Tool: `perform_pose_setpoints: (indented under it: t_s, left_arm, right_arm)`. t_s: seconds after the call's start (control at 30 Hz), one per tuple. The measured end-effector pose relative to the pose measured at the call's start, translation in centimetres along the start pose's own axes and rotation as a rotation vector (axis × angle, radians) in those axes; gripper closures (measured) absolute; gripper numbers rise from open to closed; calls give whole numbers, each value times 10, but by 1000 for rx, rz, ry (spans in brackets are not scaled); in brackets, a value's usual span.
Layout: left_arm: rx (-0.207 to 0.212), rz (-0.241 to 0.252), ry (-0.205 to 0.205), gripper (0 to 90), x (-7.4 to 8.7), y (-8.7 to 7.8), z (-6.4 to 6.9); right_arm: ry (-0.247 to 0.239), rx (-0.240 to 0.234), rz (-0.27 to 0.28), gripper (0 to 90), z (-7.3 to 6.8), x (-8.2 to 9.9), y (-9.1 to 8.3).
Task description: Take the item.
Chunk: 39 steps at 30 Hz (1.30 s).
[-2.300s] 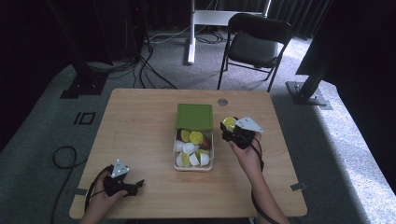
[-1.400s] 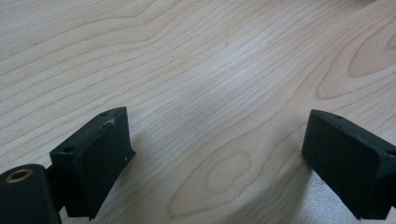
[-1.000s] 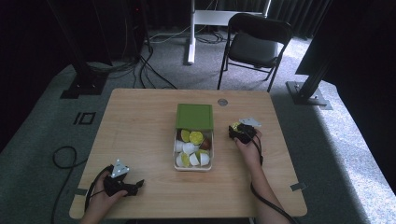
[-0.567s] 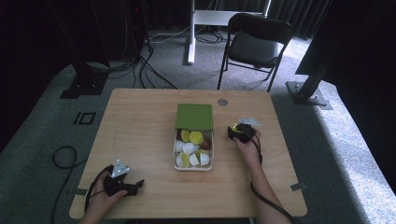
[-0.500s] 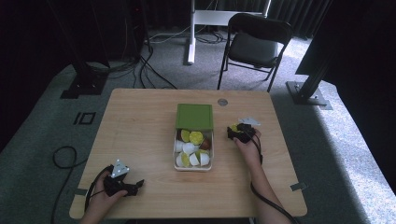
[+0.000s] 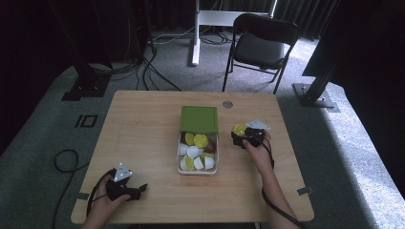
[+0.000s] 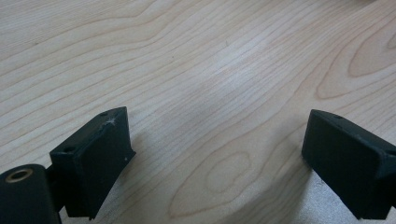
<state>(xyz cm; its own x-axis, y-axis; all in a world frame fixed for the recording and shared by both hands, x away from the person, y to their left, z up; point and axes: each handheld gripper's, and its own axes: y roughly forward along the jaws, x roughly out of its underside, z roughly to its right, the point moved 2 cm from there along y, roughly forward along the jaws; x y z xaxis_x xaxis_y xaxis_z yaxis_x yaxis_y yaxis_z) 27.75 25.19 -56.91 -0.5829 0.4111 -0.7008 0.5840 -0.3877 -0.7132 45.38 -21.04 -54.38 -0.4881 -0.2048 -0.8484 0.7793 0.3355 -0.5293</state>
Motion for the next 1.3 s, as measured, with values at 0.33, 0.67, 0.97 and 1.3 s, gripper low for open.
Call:
perform_pose_setpoints:
  t_s: [0.33,0.67,0.97,1.3]
  left_arm:
    - [0,0,0,92,0,0,0]
    - [0,0,0,92,0,0,0]
    - [0,0,0,93,0,0,0]
    - [0,0,0,92,0,0,0]
  right_arm:
    - [-23,-89,-8,136,1,14,-22]
    - [-84,-184,-19,138,-7,24,-42]
    - [-184,-321,-55,138,-17,36,-61]
    - [-212,-380,-50,138,-19,49,-83]
